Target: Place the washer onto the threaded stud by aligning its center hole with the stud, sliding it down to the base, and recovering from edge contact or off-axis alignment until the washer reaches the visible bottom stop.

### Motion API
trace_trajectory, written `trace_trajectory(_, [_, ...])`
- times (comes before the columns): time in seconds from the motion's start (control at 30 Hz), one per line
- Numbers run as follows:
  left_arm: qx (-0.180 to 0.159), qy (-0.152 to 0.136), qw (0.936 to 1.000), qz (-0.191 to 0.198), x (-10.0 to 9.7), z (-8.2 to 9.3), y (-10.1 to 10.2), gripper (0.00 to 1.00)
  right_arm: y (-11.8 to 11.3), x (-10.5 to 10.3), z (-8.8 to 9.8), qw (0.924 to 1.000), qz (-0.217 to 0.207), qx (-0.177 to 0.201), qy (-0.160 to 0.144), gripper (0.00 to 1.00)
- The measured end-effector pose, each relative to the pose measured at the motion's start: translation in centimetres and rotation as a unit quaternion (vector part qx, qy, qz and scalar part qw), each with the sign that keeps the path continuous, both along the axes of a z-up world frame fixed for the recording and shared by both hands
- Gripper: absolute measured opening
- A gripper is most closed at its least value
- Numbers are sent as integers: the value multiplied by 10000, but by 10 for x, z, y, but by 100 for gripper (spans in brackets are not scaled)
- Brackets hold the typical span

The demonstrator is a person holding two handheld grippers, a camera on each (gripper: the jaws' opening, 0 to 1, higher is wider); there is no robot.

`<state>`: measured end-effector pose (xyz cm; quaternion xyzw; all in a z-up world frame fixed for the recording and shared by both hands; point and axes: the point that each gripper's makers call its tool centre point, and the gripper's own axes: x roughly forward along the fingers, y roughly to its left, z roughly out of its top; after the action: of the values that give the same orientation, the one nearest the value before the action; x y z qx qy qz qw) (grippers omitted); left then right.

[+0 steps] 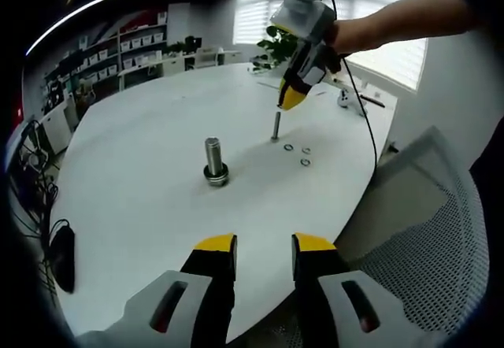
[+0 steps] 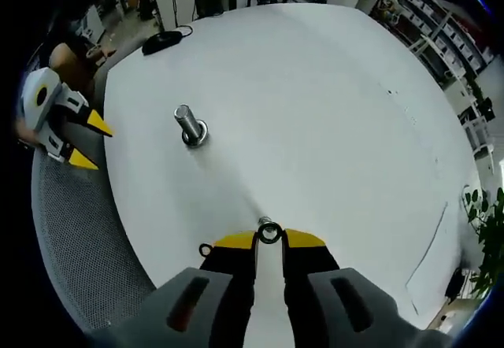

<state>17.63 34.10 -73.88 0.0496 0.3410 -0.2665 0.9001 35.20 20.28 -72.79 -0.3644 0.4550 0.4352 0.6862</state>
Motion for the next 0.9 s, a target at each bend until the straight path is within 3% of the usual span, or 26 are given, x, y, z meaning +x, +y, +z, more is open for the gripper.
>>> trace_trajectory(0.53, [37,26,10000,-6,0,-1,1,26,2,4,-17,9997,103,-178,107,14])
trace_trajectory(0.9, [61,58,10000,-17,0,-3,1,26,-1,5,-44,9986,178,-379,317,14])
